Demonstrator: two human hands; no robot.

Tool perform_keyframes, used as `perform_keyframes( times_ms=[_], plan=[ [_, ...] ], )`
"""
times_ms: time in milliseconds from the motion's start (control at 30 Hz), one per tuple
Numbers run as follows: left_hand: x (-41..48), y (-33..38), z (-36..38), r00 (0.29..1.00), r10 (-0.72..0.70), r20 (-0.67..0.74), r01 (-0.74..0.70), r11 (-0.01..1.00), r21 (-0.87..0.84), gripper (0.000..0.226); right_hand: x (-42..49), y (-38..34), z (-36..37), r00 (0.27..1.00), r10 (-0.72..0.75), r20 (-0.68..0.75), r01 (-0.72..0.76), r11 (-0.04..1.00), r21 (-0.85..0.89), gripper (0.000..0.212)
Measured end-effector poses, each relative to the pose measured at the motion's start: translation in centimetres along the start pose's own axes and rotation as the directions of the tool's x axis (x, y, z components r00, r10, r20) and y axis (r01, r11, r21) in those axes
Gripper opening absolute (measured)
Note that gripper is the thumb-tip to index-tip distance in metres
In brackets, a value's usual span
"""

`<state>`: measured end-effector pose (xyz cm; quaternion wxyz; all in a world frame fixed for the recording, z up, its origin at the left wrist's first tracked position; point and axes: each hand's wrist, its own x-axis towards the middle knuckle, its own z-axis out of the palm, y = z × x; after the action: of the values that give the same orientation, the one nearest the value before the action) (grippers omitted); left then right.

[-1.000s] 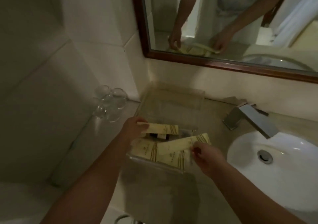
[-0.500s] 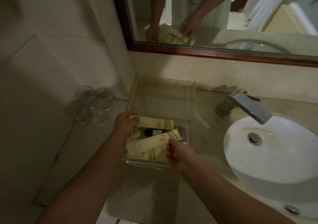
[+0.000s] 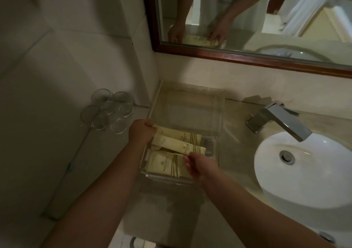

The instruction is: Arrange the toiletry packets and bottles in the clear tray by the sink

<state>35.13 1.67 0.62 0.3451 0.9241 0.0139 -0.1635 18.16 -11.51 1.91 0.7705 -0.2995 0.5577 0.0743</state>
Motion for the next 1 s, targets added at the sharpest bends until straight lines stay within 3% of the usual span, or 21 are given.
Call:
perform_keyframes(
  times_ms=[267, 500, 633, 1000],
  plan=[
    [0.1, 0.3, 1.3, 0.997, -0.073, -0.035, 0.07, 0.994, -0.078, 0.016, 1.0, -0.9, 0.4, 0.998, -0.038, -0.048, 0.031, 0.989, -0.144, 0.012],
    [1.0, 0.5, 1.5, 0.992, -0.128, -0.018, 0.123, 0.98, -0.156, 0.012, 1.7, -1.2, 0.6, 0.997, -0.052, -0.059, 0.044, 0.991, -0.13, 0.015],
    [1.2, 0.3, 1.3, 0.994, -0.11, -0.025, 0.107, 0.989, -0.099, 0.015, 1.9, -1.1, 0.6, 0.995, -0.078, -0.056, 0.066, 0.979, -0.193, 0.017],
    [-0.1, 0.5, 2.8, 0.989, 0.005, -0.149, 0.001, 0.999, 0.043, 0.011, 1.7, -1.3, 0.7, 0.997, -0.055, -0.062, 0.044, 0.986, -0.161, 0.02]
  ],
)
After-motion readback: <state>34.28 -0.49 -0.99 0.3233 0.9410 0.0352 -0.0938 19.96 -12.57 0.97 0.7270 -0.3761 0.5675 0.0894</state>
